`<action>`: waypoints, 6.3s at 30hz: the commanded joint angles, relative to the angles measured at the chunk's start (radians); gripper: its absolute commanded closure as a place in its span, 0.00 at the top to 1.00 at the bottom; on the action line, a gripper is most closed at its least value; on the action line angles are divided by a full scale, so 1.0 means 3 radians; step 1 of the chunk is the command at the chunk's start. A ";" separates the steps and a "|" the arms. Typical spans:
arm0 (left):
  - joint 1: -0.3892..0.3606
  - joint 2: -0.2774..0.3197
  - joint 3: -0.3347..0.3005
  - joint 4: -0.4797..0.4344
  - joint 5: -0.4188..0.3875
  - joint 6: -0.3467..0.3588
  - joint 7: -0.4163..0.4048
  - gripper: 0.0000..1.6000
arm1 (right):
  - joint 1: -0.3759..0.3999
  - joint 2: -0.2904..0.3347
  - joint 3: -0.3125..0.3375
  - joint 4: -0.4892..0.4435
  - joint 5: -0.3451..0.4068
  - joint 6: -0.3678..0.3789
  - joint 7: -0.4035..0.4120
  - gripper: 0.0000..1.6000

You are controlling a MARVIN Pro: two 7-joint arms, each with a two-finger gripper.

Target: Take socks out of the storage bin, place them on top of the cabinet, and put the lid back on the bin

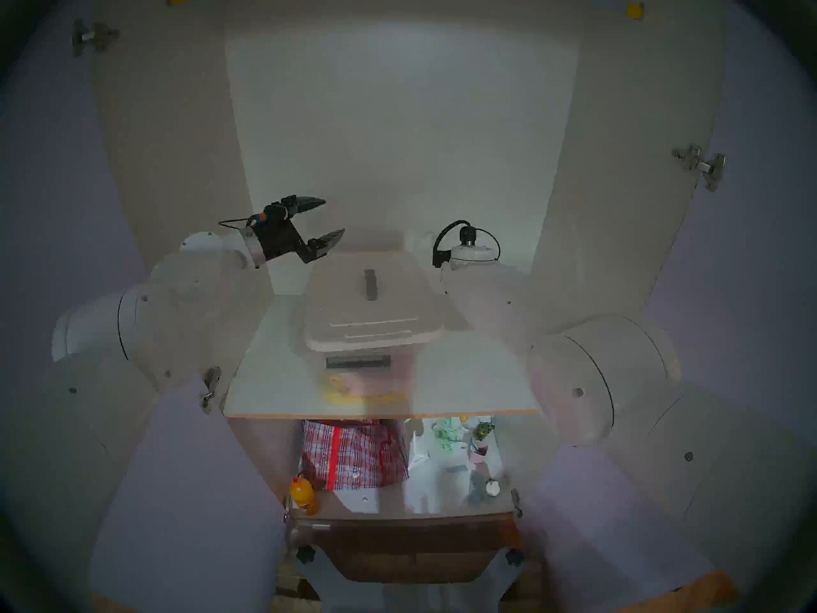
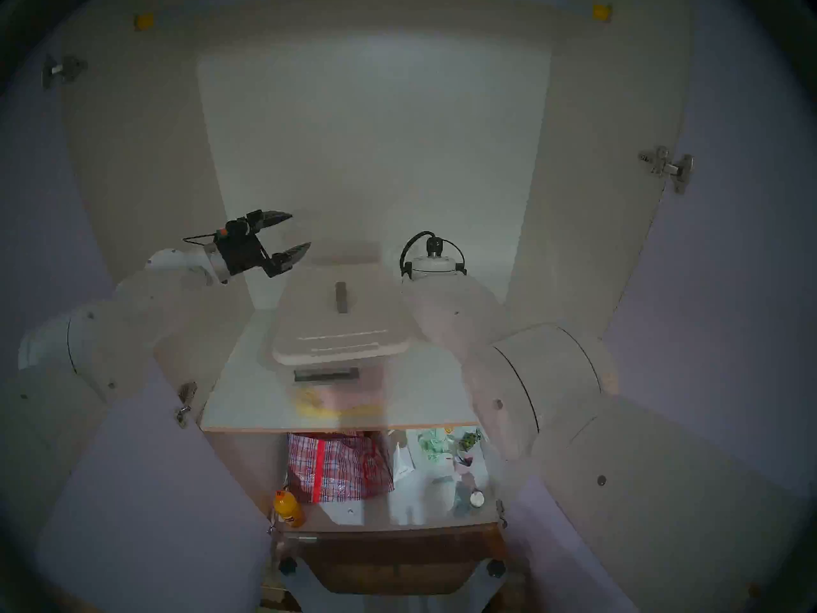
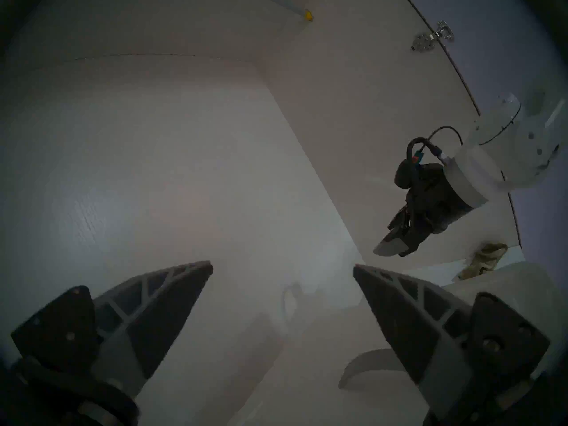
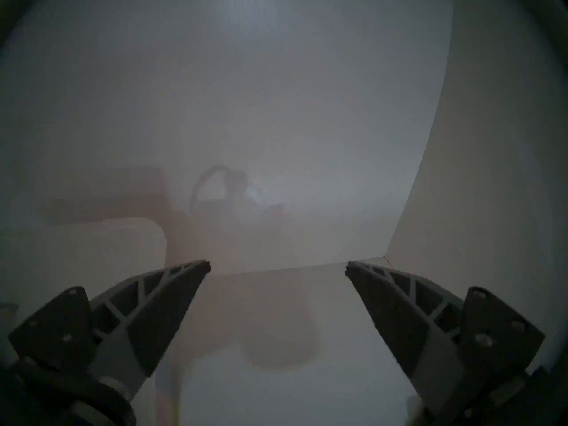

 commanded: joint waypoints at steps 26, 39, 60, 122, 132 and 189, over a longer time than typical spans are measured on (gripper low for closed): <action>0.0104 -0.0280 0.0005 0.0086 0.0024 -0.0026 0.0014 1.00 | 0.0104 0.0088 0.0308 -0.0174 0.0280 -0.0127 0.0371 1.00; 0.0145 -0.0542 -0.0001 0.0010 0.0088 -0.0052 0.0174 1.00 | 0.0083 0.0109 0.0406 -0.0207 0.0372 -0.0168 0.0533 1.00; 0.0053 -0.0273 0.0135 0.0030 0.0313 0.0059 0.0214 1.00 | 0.0051 0.0132 0.0530 -0.0233 0.0474 -0.0220 0.0768 1.00; -0.0391 -0.0677 0.0333 0.0032 0.0726 0.4221 0.0704 1.00 | -0.0007 0.0186 0.0638 -0.0251 0.0511 -0.0439 0.1279 1.00; -0.0505 -0.0747 0.0430 0.0031 0.0816 0.4868 0.0851 1.00 | -0.0015 0.0191 0.0643 -0.0249 0.0510 -0.0491 0.1341 1.00; -0.0772 -0.0616 0.0993 0.0077 0.0972 0.5681 0.1404 1.00 | -0.0034 0.0205 0.0665 -0.0224 0.0508 -0.0642 0.1521 1.00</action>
